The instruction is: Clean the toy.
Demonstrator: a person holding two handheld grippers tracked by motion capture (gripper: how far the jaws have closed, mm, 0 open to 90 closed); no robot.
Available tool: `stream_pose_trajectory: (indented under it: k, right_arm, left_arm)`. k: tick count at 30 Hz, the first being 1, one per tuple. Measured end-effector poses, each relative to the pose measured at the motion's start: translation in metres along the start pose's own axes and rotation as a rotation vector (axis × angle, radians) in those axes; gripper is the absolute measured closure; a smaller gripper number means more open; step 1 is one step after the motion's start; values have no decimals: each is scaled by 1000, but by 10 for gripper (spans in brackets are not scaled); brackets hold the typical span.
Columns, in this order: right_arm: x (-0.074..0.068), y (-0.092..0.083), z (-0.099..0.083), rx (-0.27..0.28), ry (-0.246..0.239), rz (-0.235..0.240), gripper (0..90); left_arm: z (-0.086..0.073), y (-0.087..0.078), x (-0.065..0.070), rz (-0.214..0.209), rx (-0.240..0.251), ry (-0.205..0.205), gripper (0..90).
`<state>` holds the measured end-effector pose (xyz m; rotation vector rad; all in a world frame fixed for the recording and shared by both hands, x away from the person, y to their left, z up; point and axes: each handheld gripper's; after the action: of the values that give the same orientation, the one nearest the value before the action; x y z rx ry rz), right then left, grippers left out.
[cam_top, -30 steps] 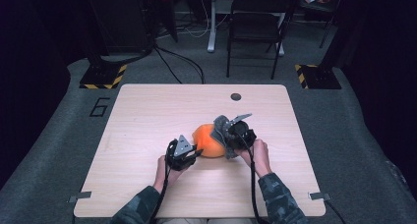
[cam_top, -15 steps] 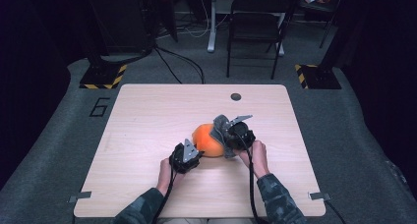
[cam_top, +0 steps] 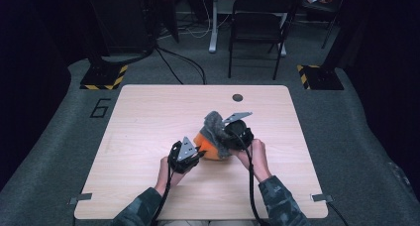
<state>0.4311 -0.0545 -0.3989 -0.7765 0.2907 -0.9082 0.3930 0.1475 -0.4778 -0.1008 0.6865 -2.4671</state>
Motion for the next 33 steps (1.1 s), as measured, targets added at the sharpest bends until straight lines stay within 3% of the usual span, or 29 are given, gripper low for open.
stream_pose_trajectory:
  k: [1, 3, 5, 18, 25, 30, 33]
  right_arm:
    - [-6, 2, 0, -6, -25, -5, 724]
    - [-13, 9, -2, -10, -93, -72, 724]
    - [-13, 14, -5, -26, -86, -66, 725]
    - [26, 25, -20, -106, 8, -61, 724]
    - [50, 35, -35, -143, 120, -13, 724]
    - [61, 50, -51, -220, 159, -74, 725]
    - [65, 68, -65, -299, 143, -96, 725]
  left_arm:
    - [0, 1, 1, 1, -11, 11, 793]
    - [-2, 3, -1, -1, -24, 0, 792]
    - [-5, 5, -2, -10, -28, -14, 791]
    - [-7, 7, -6, -16, -30, -33, 774]
    - [-8, 7, -6, -13, -31, -36, 771]
    - [-8, 7, -7, -11, -31, -45, 771]
    - [-10, 5, -11, -7, -32, -56, 771]
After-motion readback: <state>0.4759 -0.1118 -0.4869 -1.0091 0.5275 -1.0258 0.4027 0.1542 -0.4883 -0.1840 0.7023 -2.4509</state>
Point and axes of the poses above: each handheld gripper's, and its own axes: y roughly forward along the jaws, z roughly out of its top, x roughly to its right, and after that the axes turned 7 degrees about -z, right-handed
